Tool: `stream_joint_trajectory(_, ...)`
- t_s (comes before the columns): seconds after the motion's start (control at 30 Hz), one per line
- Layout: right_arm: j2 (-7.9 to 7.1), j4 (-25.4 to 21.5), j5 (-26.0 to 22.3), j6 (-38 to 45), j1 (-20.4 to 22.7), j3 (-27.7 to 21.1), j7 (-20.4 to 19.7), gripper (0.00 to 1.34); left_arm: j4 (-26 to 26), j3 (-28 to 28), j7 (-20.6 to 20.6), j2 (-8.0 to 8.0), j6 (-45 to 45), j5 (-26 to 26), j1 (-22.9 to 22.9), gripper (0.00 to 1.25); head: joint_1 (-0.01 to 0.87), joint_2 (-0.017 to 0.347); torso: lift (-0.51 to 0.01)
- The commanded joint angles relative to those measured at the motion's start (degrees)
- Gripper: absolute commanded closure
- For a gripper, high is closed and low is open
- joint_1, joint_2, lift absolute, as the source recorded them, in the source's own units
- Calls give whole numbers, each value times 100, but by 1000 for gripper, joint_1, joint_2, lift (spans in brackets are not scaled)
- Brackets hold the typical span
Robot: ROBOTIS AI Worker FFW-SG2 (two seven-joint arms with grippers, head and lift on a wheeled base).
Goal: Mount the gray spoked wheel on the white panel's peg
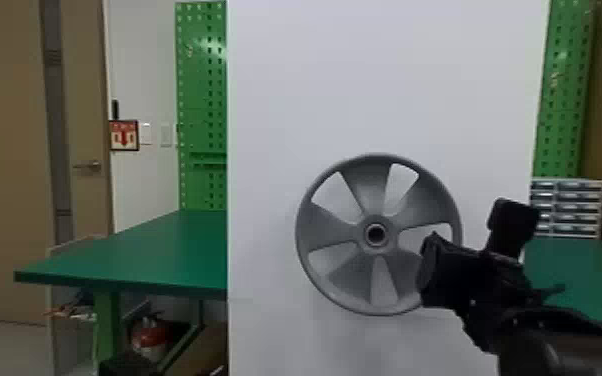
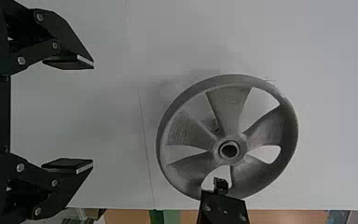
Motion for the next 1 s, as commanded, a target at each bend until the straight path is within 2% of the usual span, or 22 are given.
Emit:
stream_joint_trajectory(0.0,0,0,7,-17,8,3,0,5,0,-1,0,0,0,0,2,496,123,-8,-402)
stream_joint_trajectory(0.17,0,-44,-11,-70,43,47,0,5,0,-1,0,0,0,0,11,496,123,-8,-402)
stream_joint_trajectory(0.37,44,-396,68,-79,219,126,0,5,0,8,0,0,0,0,20,496,123,-8,-402)
stream_joint_trajectory(0.83,106,-1178,218,-395,948,390,0,5,-9,8,0,-9,-9,0,20,496,121,-8,-402)
stream_joint_trajectory(0.97,106,-1248,218,-457,1124,495,0,5,-114,43,0,-9,-9,-114,46,496,123,-8,-402)
